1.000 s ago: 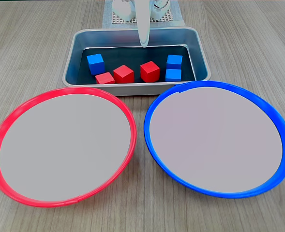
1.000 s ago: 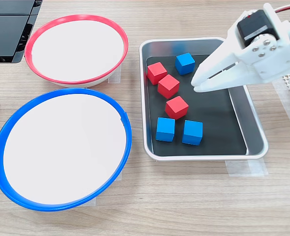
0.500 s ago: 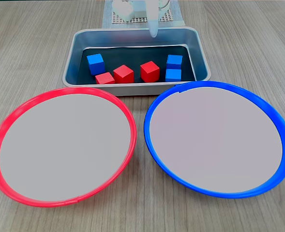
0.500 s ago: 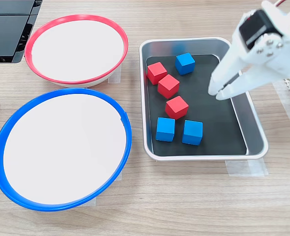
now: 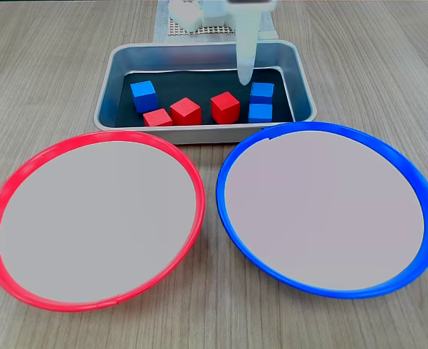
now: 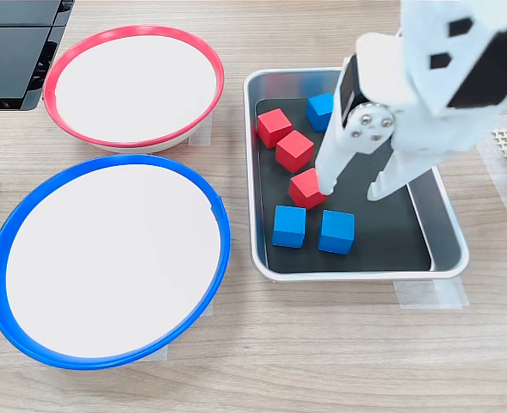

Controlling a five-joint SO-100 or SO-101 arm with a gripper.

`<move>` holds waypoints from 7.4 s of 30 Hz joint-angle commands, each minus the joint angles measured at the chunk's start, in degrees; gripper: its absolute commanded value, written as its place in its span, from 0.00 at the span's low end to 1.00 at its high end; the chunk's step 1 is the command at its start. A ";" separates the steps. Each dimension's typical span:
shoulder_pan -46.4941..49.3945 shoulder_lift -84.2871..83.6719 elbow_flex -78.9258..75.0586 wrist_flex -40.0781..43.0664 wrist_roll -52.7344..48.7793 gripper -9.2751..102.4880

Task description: Move six blocks tray to matching dishes

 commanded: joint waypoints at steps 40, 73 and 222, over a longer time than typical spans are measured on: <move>-2.81 -38.85 -54.49 -6.94 -10.28 0.24; 1.41 -20.30 -20.57 2.55 -5.01 0.26; 13.62 -12.13 -33.40 16.08 -58.54 0.08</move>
